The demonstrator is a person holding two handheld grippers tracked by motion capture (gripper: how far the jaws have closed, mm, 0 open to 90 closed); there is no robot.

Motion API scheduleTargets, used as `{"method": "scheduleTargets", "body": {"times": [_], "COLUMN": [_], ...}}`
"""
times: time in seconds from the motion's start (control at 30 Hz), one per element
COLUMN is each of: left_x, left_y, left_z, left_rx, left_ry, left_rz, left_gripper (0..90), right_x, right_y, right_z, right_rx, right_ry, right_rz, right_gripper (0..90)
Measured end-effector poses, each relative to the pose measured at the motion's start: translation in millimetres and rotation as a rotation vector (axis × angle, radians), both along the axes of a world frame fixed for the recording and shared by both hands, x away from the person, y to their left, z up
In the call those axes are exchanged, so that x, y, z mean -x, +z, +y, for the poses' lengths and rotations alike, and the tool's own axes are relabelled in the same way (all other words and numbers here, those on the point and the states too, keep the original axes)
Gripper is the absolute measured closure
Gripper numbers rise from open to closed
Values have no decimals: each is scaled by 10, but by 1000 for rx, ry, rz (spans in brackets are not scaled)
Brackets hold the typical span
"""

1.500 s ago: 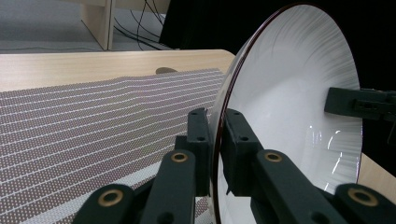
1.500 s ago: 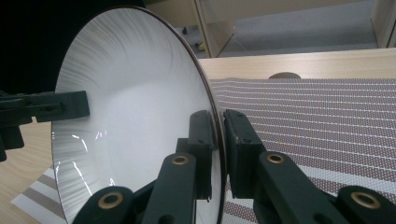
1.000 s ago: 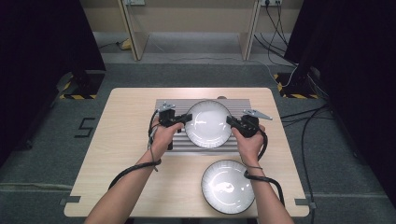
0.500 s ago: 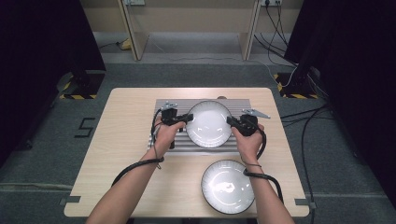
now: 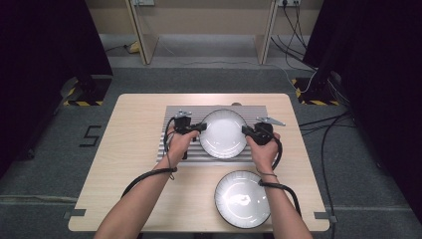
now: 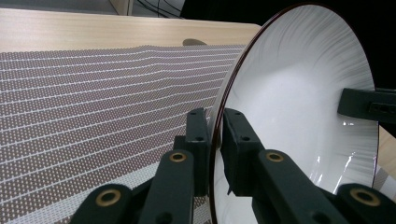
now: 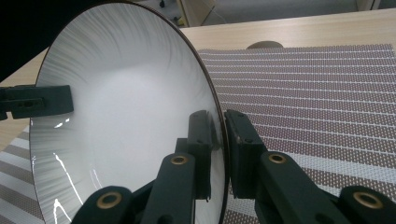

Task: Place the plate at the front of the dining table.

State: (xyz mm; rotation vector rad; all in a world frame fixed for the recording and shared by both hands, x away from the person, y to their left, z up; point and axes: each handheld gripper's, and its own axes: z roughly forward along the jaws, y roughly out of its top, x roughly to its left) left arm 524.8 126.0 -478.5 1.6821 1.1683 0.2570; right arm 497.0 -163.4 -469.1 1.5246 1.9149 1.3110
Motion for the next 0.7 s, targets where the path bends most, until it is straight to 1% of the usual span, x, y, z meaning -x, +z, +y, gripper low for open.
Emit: {"method": "scheduleTargets", "body": {"times": [0.07,0.4,0.57,0.7], "left_x": [-5,-12,-21,-21], "left_y": [-25,-37,-48,-64], "left_z": [-7,-23,-30,-36], "left_rx": [-9,-8,-11,-19], "left_ry": [3,13,17,22], "left_rz": [4,6,12,15], "left_gripper": [810,815,822,825], "right_x": [-10,-36,-55,-60], "right_y": [-20,-51,-85,-101], "right_z": [8,14,24,25], "right_rx": [5,20,49,59], "right_ry": [-3,-7,-11,-11], "right_rz": [8,17,25,32], "right_gripper": [810,805,796,800]}}
